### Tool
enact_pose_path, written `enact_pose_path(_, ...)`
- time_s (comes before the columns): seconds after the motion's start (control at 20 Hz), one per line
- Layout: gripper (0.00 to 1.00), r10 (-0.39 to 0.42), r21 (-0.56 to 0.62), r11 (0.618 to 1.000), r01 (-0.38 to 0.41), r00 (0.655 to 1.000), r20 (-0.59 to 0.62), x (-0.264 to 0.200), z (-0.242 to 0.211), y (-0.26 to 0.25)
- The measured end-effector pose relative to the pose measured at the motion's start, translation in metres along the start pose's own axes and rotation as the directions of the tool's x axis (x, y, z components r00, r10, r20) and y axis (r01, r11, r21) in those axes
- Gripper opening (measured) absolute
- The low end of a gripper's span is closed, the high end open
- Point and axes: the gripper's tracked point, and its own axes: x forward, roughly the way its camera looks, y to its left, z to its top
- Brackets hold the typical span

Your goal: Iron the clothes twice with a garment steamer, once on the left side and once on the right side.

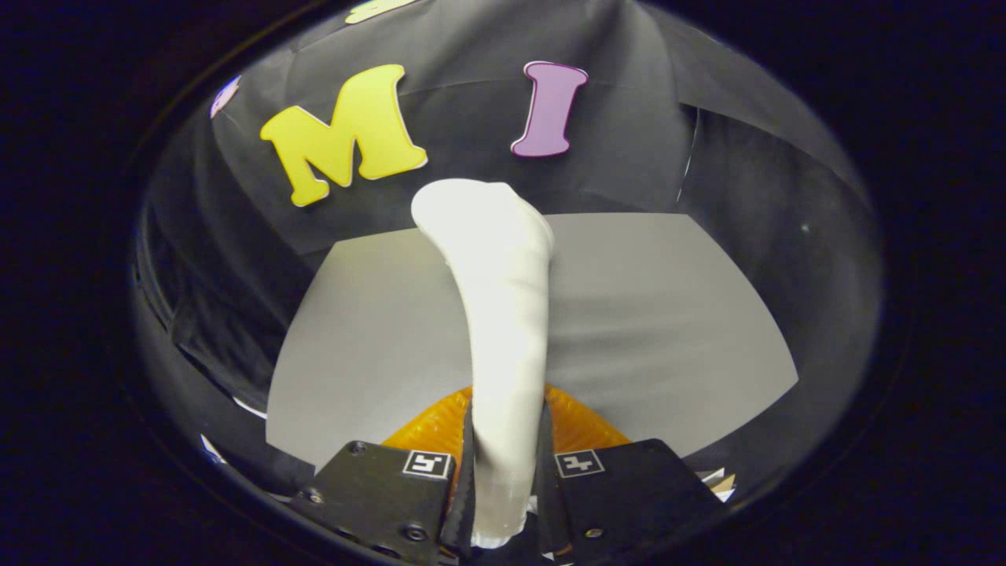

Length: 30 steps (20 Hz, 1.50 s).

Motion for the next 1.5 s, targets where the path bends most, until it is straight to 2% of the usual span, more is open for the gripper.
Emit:
enact_pose_path(0.3, 0.34, -0.002, -0.014, 1.000, 0.004, 0.996, 0.093, -0.046, -0.018, 0.043)
enact_pose_path(0.65, 0.33, 0.102, 0.038, 0.993, -0.112, 0.976, 0.194, -0.102, -0.043, 0.092)
enact_pose_path(0.8, 0.33, 0.112, 0.058, 0.990, -0.127, 0.970, 0.214, -0.123, -0.056, 0.099)
enact_pose_path(1.2, 0.33, 0.091, 0.066, 0.991, -0.117, 0.944, 0.316, -0.166, -0.057, 0.113)
enact_pose_path(1.5, 0.33, 0.093, 0.014, 0.994, -0.107, 0.918, 0.384, -0.179, -0.043, 0.125)
